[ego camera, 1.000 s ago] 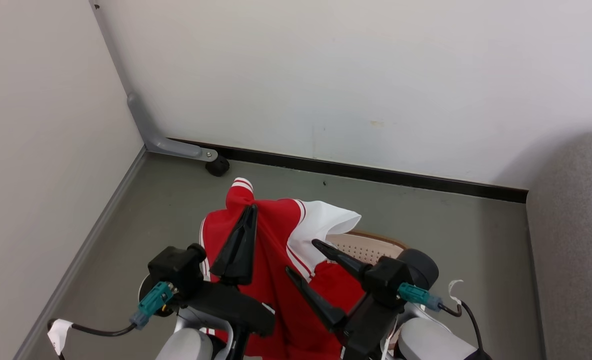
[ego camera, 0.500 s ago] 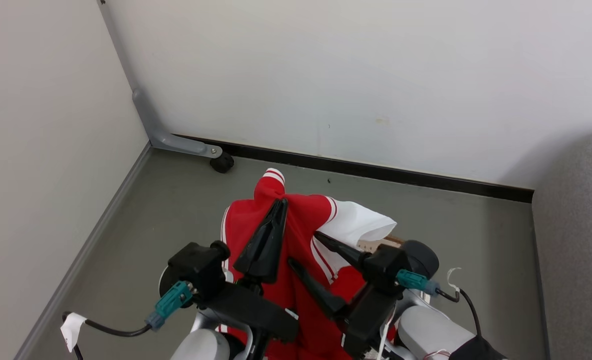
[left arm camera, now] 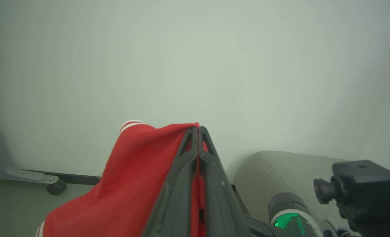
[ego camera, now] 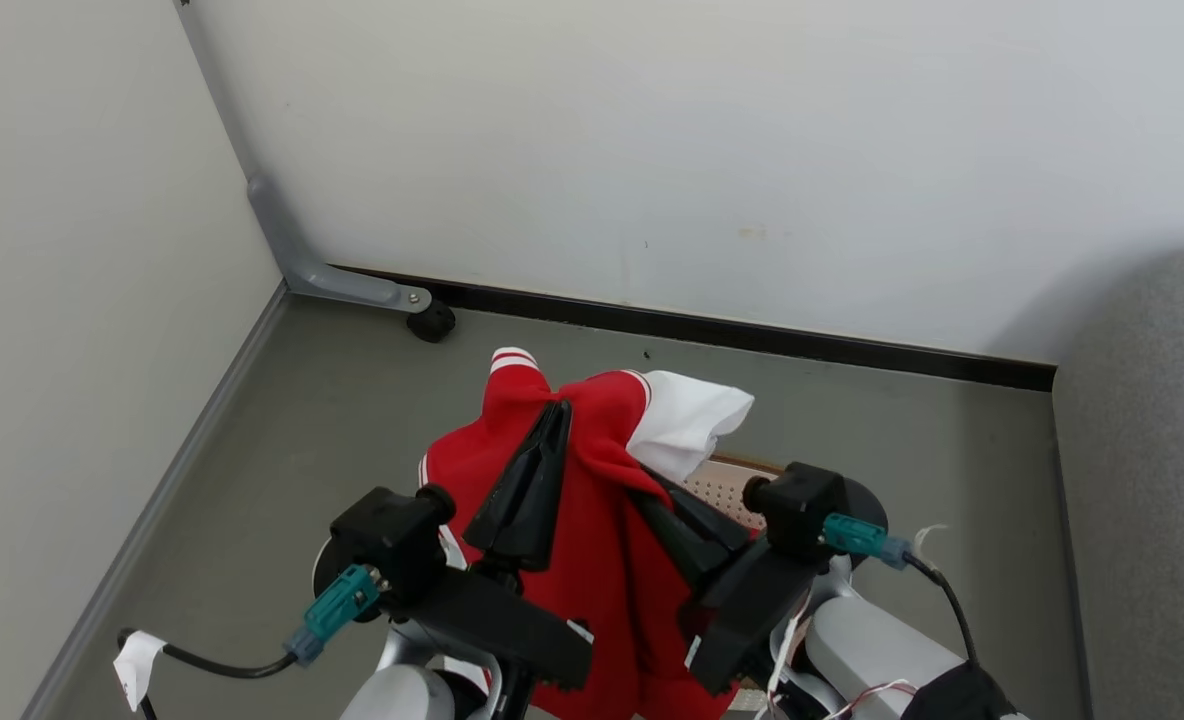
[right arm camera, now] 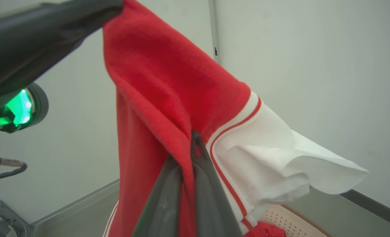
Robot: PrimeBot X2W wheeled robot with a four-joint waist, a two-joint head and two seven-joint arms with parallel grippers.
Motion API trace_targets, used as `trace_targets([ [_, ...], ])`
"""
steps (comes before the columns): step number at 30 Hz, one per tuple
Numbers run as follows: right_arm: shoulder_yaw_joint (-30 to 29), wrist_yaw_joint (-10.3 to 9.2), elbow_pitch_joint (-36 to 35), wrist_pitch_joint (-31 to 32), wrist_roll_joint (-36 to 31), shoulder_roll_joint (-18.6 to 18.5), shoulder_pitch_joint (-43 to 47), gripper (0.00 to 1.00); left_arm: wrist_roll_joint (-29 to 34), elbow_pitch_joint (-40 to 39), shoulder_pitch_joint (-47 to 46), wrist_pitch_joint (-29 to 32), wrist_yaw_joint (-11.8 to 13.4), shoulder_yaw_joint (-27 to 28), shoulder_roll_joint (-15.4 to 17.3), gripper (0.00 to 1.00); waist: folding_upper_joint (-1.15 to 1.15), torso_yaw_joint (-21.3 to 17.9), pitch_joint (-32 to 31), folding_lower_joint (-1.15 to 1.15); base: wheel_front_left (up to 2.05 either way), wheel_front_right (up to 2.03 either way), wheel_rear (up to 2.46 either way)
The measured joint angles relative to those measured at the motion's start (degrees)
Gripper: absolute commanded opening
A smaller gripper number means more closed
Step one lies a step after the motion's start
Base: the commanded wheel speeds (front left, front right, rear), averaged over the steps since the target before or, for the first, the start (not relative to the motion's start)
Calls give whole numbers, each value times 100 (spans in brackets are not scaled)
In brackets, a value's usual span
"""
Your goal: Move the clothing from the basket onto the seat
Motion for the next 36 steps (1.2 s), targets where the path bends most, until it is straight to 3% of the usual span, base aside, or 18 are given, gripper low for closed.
trace_targets([
  [1, -93, 0, 3, 0, 33, -1, 9, 0, -7, 0, 10, 0, 0, 5, 11, 0, 0, -24, 7, 0, 0, 0, 0],
  [4, -365, 0, 22, 1, 151, -2, 51, 0, -7, -2, 97, 0, 1, 26, 56, 39, 0, -104, 22, 0, 0, 0, 0],
  [5, -450, 0, 41, 0, 152, -2, 65, 0, -7, 0, 143, 0, 2, 31, 75, 73, 0, -133, 26, 0, 0, 0, 0],
  [6, -532, 0, 56, 1, 152, -2, 73, 0, -5, 1, 187, 0, 2, 27, 99, 100, 0, -165, 29, 0, 0, 0, 0],
  [16, -1095, 0, 23, 1, 149, -118, 142, 0, 210, 87, 565, -43, 47, -113, 293, 100, 0, -540, 32, 0, 0, 0, 0],
  [36, -1561, 0, -355, 1, -86, -425, 961, 0, 525, 165, 820, -517, -111, -327, 520, 100, 0, -1659, 36, 0, 0, 0, 0],
])
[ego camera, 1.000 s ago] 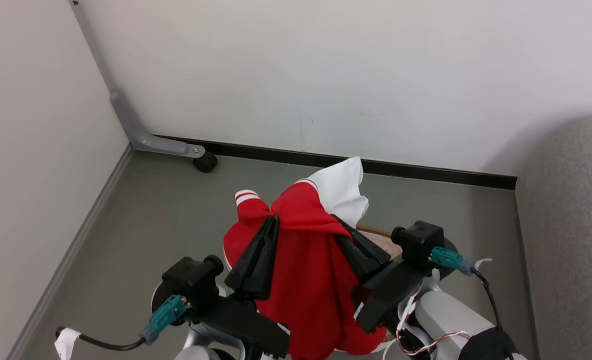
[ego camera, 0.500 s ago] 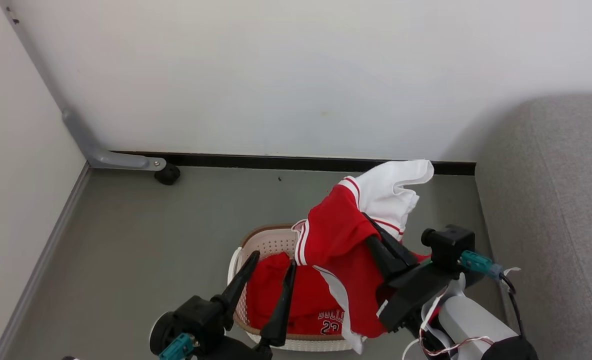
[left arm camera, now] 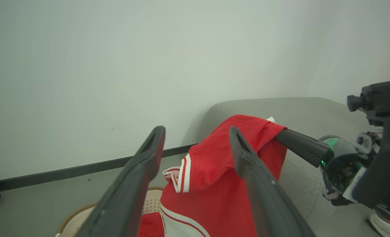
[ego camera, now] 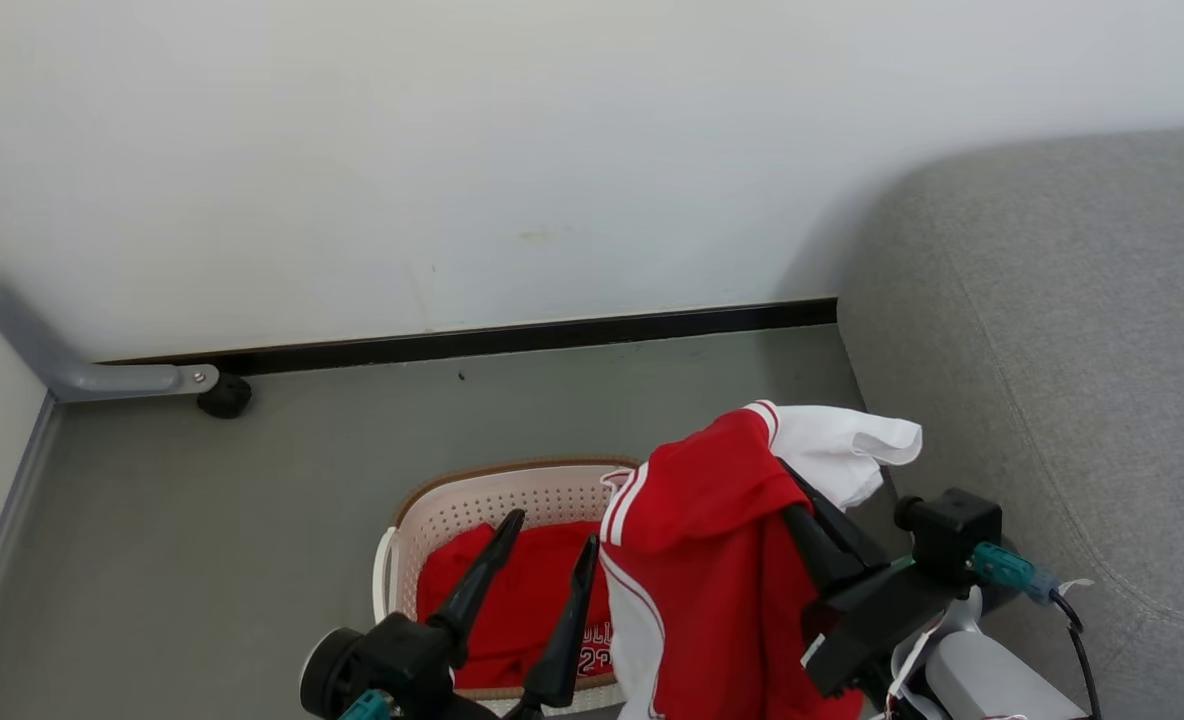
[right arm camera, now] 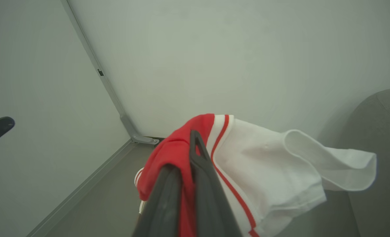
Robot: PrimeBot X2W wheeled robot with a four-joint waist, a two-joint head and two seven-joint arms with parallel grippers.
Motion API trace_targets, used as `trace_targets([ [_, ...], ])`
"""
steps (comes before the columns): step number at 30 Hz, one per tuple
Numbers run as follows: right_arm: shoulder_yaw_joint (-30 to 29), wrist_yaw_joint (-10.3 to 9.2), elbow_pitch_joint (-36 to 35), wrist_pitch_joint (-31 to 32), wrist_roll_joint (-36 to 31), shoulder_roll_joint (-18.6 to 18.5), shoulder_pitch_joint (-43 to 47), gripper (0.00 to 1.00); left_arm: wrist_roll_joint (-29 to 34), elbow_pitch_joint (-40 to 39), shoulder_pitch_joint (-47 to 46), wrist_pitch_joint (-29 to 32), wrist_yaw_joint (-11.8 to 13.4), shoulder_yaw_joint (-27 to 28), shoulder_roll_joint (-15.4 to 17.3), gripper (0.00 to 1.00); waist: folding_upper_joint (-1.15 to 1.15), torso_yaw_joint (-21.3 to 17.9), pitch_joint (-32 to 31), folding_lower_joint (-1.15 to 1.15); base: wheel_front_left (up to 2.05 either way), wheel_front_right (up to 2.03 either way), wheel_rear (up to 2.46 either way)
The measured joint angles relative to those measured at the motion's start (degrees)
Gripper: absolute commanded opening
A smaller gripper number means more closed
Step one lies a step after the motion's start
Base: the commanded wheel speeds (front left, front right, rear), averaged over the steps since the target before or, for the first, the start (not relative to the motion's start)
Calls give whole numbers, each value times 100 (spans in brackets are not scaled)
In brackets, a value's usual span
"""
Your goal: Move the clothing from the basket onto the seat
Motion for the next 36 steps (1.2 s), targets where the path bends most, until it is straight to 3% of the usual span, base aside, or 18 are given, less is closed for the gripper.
trace_targets([
  [19, -656, -62, -932, 0, -331, -426, 378, 0, 93, 81, 212, -232, -99, -124, 31, 100, 0, -971, 38, 0, 0, 0, 0],
  [31, -1410, -103, -1340, 0, -47, -522, 586, 0, 145, 55, 225, -279, -101, -187, -16, 100, 0, -1215, 303, 0, 0, 0, 0],
  [36, -1892, -103, -1336, 0, 41, -764, 207, 0, 194, 53, 186, -281, -153, -216, -22, 100, 0, -1238, 496, 0, 0, 0, 0],
])
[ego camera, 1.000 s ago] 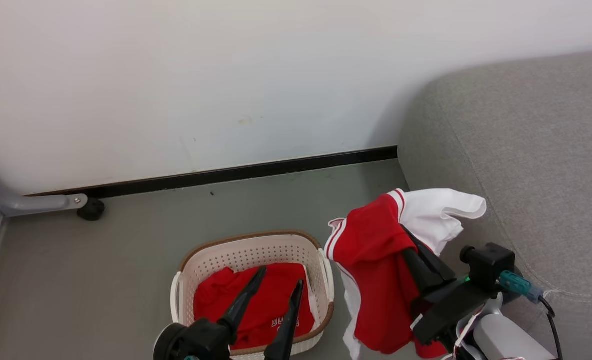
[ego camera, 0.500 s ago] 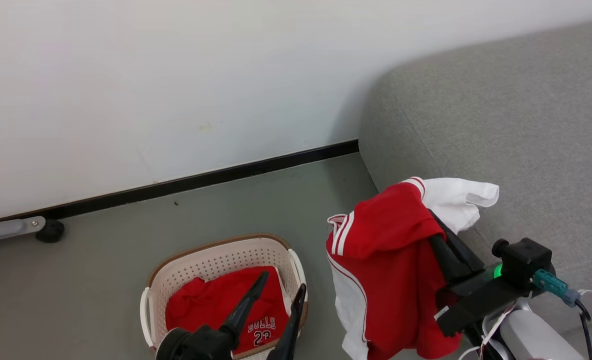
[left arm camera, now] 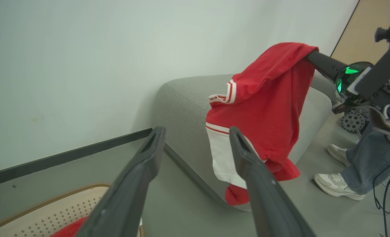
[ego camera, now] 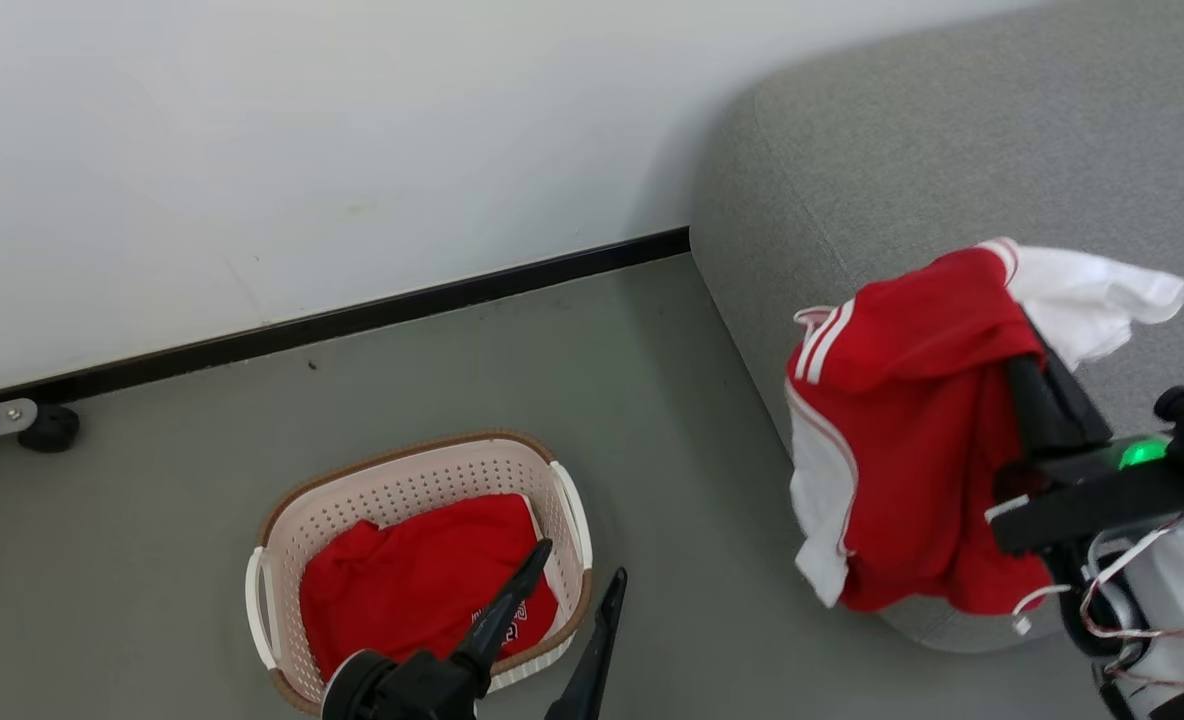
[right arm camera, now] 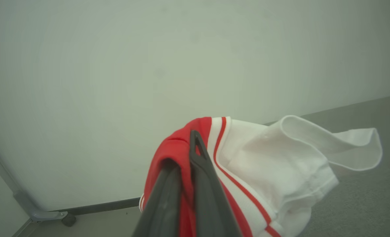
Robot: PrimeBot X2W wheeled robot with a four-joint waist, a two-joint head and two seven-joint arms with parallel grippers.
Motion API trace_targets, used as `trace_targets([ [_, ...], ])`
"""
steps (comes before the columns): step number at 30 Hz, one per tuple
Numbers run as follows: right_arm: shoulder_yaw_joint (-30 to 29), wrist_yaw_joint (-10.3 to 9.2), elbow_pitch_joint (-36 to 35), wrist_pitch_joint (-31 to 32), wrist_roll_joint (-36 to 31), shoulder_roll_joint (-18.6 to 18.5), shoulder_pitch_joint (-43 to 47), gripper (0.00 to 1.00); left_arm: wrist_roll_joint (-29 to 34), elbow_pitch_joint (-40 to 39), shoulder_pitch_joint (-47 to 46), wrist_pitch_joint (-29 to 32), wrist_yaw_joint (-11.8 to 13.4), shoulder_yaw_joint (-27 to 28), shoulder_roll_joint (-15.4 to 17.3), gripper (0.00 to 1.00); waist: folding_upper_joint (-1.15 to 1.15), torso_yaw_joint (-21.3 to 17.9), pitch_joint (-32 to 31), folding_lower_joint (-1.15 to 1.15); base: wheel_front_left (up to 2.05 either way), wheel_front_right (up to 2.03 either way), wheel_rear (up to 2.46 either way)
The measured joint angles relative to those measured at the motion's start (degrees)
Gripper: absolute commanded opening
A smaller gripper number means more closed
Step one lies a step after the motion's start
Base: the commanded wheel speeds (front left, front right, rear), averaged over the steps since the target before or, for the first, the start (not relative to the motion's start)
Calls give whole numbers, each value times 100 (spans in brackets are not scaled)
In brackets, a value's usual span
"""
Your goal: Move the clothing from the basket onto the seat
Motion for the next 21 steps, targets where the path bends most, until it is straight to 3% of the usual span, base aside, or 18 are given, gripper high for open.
trace_targets([
  [8, -644, 1, 242, -1, 259, -370, -899, 0, 42, -2, -87, 0, -42, 0, 7, 100, 0, 43, 277, 0, 0, 0, 0],
  [21, -1993, -10, 1311, -3, 1091, -1076, -2712, 0, 165, -99, -373, 9, -44, -1, 42, 100, 0, 266, 1028, 1, 0, 0, 0],
])
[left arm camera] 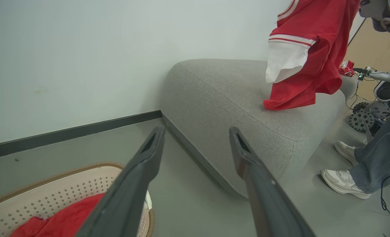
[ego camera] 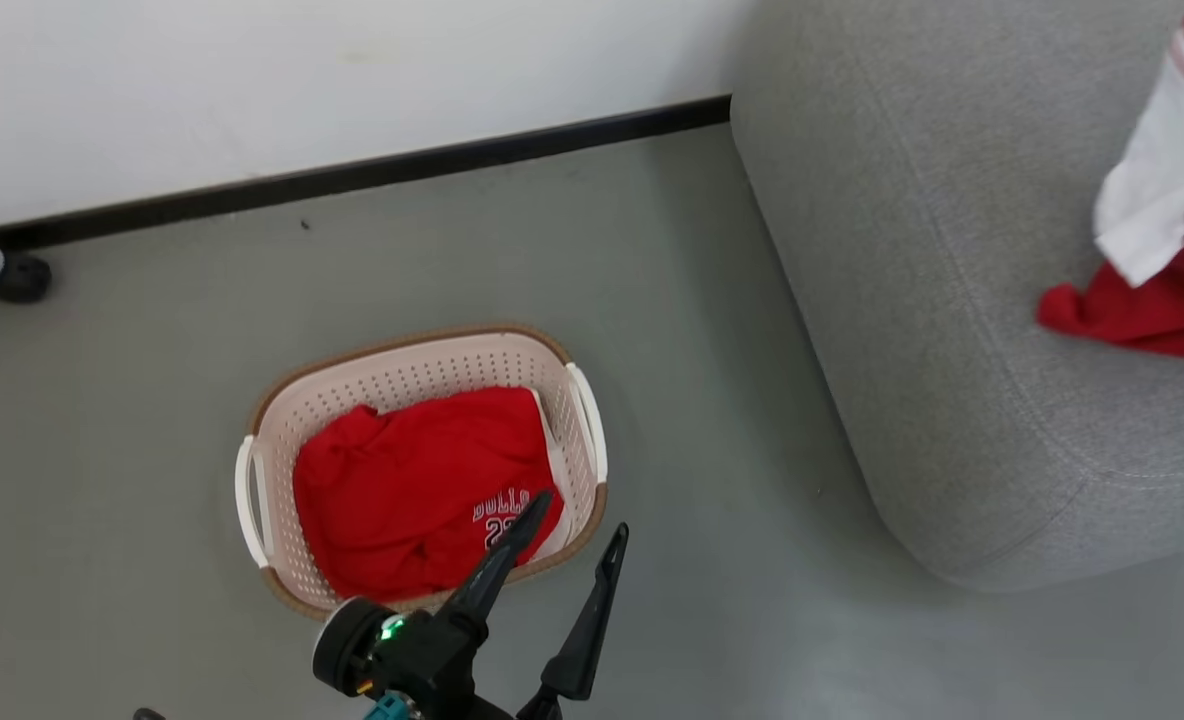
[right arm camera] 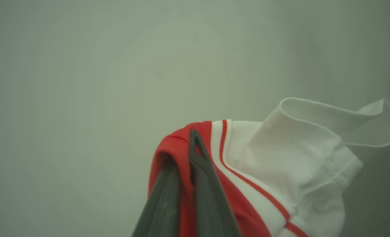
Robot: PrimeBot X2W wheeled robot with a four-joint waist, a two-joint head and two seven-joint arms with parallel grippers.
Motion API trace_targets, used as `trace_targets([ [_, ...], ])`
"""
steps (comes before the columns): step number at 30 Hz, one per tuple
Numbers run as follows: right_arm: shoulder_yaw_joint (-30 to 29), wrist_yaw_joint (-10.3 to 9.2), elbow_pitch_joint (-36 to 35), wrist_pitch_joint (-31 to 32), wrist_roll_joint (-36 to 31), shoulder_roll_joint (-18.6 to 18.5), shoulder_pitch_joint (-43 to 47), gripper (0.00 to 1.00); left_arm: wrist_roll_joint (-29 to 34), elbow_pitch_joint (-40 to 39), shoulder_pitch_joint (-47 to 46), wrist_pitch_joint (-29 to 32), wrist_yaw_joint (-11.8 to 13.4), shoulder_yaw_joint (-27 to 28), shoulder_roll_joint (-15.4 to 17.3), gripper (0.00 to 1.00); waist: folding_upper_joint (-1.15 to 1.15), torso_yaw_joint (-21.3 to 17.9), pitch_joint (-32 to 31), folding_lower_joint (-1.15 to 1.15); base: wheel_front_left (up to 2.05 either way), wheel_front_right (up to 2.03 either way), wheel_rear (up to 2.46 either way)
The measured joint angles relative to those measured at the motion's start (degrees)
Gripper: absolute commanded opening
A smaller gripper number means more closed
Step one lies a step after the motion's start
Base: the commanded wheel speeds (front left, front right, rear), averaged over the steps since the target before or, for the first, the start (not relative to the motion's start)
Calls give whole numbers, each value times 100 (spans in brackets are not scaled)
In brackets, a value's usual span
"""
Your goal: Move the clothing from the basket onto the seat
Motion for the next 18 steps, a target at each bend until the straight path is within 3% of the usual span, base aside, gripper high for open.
trace_targets([
  [18, -502, -248, 1348, 0, 130, -678, -2152, 0, 129, -82, -301, 109, -45, 221, 400, 100, 0, 262, 1203, 0, 0, 0, 0],
])
